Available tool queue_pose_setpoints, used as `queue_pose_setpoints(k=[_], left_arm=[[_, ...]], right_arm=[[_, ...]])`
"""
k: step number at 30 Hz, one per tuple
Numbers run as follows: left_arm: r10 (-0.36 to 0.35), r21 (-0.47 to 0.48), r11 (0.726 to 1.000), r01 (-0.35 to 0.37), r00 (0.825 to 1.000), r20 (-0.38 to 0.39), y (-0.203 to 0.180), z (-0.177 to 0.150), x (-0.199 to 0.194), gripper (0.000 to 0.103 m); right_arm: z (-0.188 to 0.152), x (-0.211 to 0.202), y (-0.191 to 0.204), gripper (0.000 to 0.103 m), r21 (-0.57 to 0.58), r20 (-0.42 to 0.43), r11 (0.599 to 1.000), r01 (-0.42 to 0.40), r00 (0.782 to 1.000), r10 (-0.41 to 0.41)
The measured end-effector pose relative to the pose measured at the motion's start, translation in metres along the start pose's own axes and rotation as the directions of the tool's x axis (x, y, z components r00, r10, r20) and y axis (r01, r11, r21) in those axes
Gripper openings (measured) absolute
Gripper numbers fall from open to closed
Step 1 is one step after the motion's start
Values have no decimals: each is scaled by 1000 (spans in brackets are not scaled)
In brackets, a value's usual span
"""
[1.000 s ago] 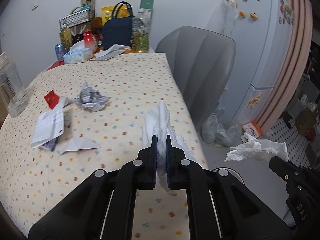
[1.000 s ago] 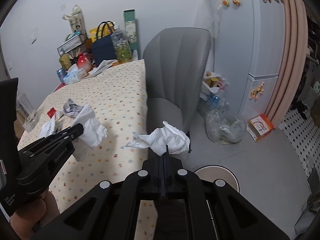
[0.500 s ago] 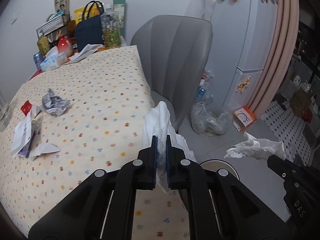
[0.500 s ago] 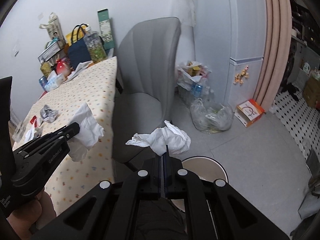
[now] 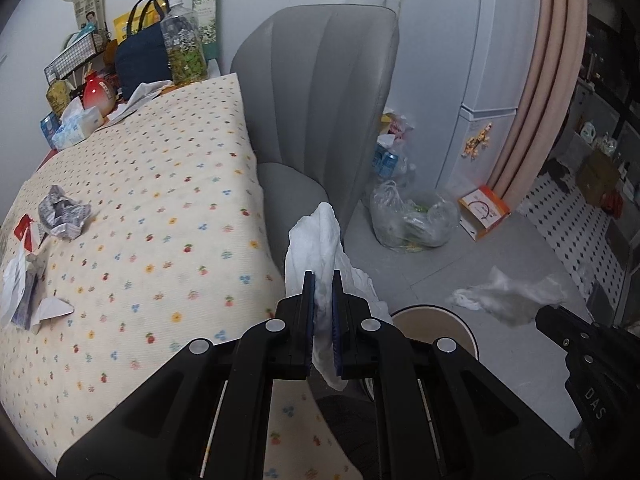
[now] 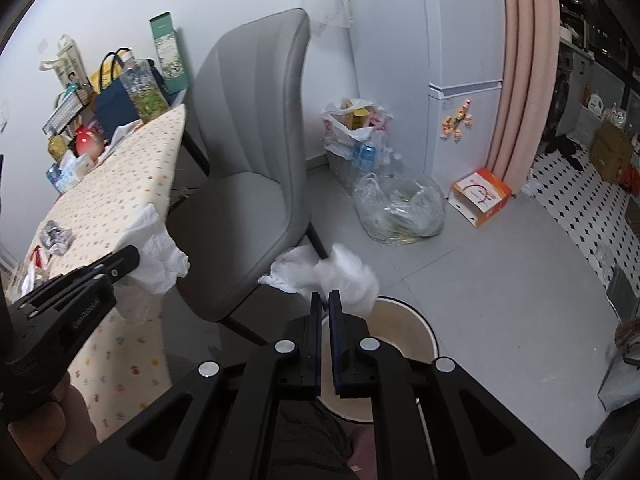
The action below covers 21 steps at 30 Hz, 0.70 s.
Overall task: Collect trash
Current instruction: 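Carry both tissues to the bin while the right gripper releases its tissue inside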
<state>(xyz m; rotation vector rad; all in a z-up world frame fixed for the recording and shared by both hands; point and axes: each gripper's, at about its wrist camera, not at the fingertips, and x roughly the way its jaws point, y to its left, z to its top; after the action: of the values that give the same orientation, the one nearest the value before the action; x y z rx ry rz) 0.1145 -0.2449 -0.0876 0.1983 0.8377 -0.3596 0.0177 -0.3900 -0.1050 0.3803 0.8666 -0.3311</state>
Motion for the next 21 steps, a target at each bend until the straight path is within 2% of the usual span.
queue_pose_setpoints(k=[1, 3, 4, 12, 21], left_arm=[[-2, 5, 1000, 2, 1000, -2, -2, 1, 2, 8], [-5, 12, 1000, 5, 1000, -7, -6, 1, 4, 8], [-8, 17, 1000, 8, 1000, -11, -9, 1, 6, 8], [-29, 53, 998, 30, 999, -27, -27, 2, 15, 8], [-88, 115, 989, 94, 995, -52, -67, 0, 24, 8]], right_arm=[[-1, 2, -4, 7, 7, -7, 1000, 0, 1000, 0], [-2, 5, -11, 24, 20, -15, 1000, 11, 1000, -10], [-3, 6, -16, 40, 32, -12, 999, 17, 1000, -17], [-9, 4, -39, 41, 68, -10, 997, 48, 999, -48], [-15, -8, -75, 42, 137, 7, 985, 108, 994, -110]])
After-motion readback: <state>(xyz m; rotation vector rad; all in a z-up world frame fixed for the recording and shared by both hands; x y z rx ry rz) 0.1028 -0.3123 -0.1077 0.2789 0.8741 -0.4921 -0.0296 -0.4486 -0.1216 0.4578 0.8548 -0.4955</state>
